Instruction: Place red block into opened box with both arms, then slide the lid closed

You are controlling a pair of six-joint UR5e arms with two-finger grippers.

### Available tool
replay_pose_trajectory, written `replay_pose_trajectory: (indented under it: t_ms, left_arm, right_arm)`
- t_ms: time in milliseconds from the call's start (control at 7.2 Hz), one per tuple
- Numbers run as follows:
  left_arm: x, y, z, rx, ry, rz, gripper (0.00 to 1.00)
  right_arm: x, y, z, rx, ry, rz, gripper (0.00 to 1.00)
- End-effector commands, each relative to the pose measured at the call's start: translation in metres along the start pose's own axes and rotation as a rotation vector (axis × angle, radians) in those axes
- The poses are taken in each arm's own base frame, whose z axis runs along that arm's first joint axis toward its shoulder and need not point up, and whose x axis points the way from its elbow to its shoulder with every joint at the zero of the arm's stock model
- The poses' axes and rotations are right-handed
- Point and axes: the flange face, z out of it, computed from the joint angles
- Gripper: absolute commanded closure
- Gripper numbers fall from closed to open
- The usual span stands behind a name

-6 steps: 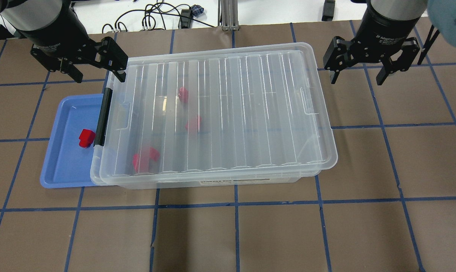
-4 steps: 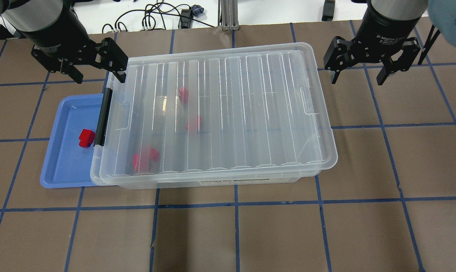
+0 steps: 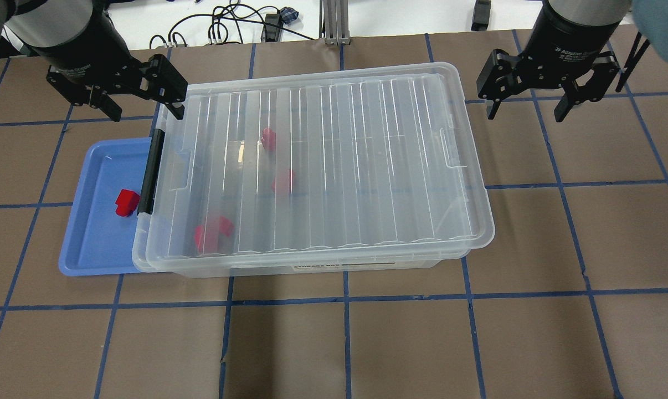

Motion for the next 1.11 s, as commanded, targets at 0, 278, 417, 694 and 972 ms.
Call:
replay_pose_trajectory:
  t_ms: [0,278,417,694,972]
  left_arm:
    - [0.000,0.001,-0.002,0.006,-0.001,0.000,0.00]
    - [-0.001,0.000,-0.001,0.009,-0.004,-0.005,0.00]
    - [-0.002,-0.006,0.009,-0.009,-0.001,-0.005,0.00]
    - [-0.009,-0.024,0.023,-0.034,-0.011,0.008,0.00]
    - [-0.025,-0.036,0.059,-0.107,-0.009,-0.023,0.00]
  right_arm:
    - [0.000,-0.002,0.004,-0.013,0.004,0.002,0.00]
    - [0.000,-0.004,0.015,-0.039,0.006,0.002,0.00]
    - [0.000,-0.007,0.020,-0.039,0.010,0.004,0.00]
    - [-0.001,-0.029,0.046,-0.068,0.015,0.019,0.00]
    - [-0.004,-0.052,0.068,-0.052,0.017,0.014,0.00]
